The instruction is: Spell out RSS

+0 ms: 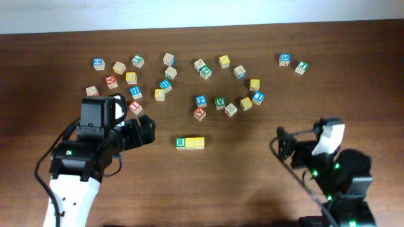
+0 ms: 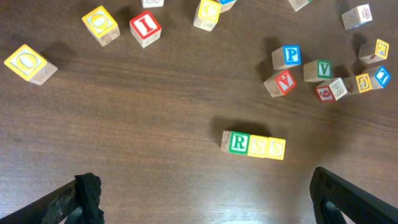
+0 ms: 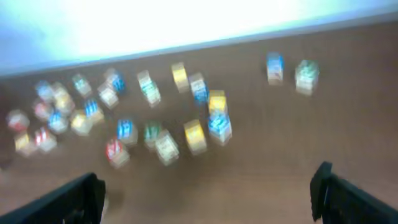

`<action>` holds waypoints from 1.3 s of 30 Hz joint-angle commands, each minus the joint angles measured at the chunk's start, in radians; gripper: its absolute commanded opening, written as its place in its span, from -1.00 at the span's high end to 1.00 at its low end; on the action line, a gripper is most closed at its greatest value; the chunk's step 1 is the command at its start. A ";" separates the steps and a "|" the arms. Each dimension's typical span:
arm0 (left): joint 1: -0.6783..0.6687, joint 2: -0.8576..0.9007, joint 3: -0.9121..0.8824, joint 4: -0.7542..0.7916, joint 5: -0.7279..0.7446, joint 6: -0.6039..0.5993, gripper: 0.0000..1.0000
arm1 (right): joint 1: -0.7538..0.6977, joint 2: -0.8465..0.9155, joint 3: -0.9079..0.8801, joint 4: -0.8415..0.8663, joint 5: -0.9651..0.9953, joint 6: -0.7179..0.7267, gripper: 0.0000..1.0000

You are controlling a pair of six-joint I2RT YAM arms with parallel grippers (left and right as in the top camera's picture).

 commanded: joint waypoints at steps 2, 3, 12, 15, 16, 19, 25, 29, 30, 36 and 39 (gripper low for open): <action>0.003 -0.002 0.009 0.002 0.000 0.000 -0.98 | -0.008 -0.233 -0.239 0.148 -0.046 -0.014 -0.97; 0.003 -0.002 0.009 0.002 0.000 0.000 -0.98 | -0.002 -0.278 -0.267 0.155 -0.040 -0.014 -0.97; 0.003 -0.002 0.009 0.002 0.000 0.000 -0.98 | 0.031 -0.457 -0.373 0.289 0.086 -0.014 -0.97; 0.003 -0.002 0.009 0.002 0.000 0.000 -0.98 | 0.032 -0.457 -0.410 0.345 0.087 -0.014 -0.97; 0.003 -0.002 0.009 0.002 0.000 0.000 -0.98 | 0.032 -0.457 -0.429 0.370 0.087 -0.014 -0.97; 0.003 -0.002 0.009 0.002 0.000 0.000 -0.98 | 0.031 -0.457 -0.473 0.407 0.087 -0.014 -0.97; 0.003 -0.002 0.009 0.002 0.000 0.000 -0.98 | 0.031 -0.457 -0.484 0.336 0.146 -0.060 -0.97; 0.003 -0.002 0.009 0.002 0.000 0.000 -0.98 | 0.031 -0.457 -0.484 0.335 0.147 -0.117 -0.97; 0.003 -0.002 0.009 0.002 0.000 0.000 -0.98 | 0.030 -0.457 -0.484 0.335 0.151 -0.129 -0.97; 0.003 -0.002 0.009 0.002 0.000 0.000 -0.98 | 0.031 -0.457 -0.484 0.332 0.177 -0.160 -0.97; 0.003 -0.002 0.009 0.002 0.000 0.000 -0.98 | 0.031 -0.457 -0.484 0.332 0.177 -0.160 -0.96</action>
